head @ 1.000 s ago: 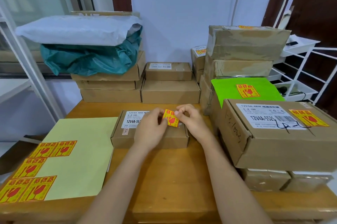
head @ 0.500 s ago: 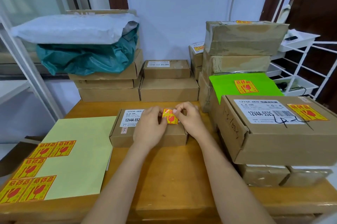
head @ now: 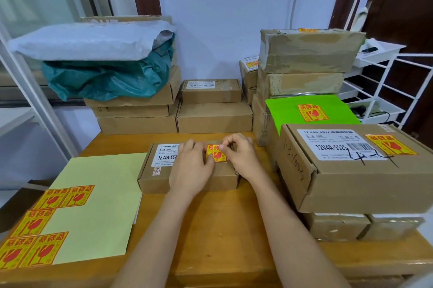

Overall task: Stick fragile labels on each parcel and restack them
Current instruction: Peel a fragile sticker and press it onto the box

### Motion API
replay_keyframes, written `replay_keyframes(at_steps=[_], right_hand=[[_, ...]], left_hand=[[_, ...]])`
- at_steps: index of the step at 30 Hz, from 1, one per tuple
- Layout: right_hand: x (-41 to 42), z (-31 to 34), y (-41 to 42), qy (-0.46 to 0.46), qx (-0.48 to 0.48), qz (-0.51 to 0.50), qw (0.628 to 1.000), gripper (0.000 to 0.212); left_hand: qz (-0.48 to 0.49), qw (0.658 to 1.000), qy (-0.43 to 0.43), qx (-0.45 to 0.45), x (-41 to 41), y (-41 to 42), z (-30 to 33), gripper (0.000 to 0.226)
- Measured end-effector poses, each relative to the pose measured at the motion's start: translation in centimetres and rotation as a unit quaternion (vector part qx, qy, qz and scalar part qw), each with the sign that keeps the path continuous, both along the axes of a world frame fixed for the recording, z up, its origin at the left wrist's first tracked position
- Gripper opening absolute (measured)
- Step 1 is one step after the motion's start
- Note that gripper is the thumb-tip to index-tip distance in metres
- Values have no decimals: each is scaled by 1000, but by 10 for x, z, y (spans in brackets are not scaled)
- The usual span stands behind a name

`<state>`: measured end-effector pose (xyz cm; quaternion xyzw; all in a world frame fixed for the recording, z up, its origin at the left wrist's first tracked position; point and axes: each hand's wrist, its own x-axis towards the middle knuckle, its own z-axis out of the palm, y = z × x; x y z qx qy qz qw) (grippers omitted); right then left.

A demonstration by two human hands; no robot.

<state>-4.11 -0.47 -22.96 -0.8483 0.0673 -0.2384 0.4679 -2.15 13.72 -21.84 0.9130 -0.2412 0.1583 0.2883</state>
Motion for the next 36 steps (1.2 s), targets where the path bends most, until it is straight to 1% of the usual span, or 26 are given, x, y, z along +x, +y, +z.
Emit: replay_keyframes(at_steps=[5, 12, 17, 21, 28, 31, 36], right_hand=[[1, 0, -1, -4, 7, 1, 1000, 12], [5, -2, -2, 3, -14, -14, 1000, 16], [3, 3, -3, 18, -32, -2, 999, 12], [5, 4, -3, 10, -49, -7, 999, 14], [5, 3, -1, 15, -46, -18, 999, 12], [4, 2, 0, 13, -33, -25, 999, 7], [5, -3, 0, 3, -5, -54, 999, 19]], left_hand=[[1, 1000, -4, 0, 0, -1, 0, 26], [0, 1000, -9, -1, 1, -2, -1, 27], [4, 1000, -13, 9, 1, -2, -2, 27], [2, 1000, -13, 10, 2, -2, -2, 25], [-3, 1000, -3, -1, 2, -1, -1, 32], [-2, 1000, 5, -4, 3, -1, -1, 30], [0, 1000, 17, -17, 2, 0, 1, 25]])
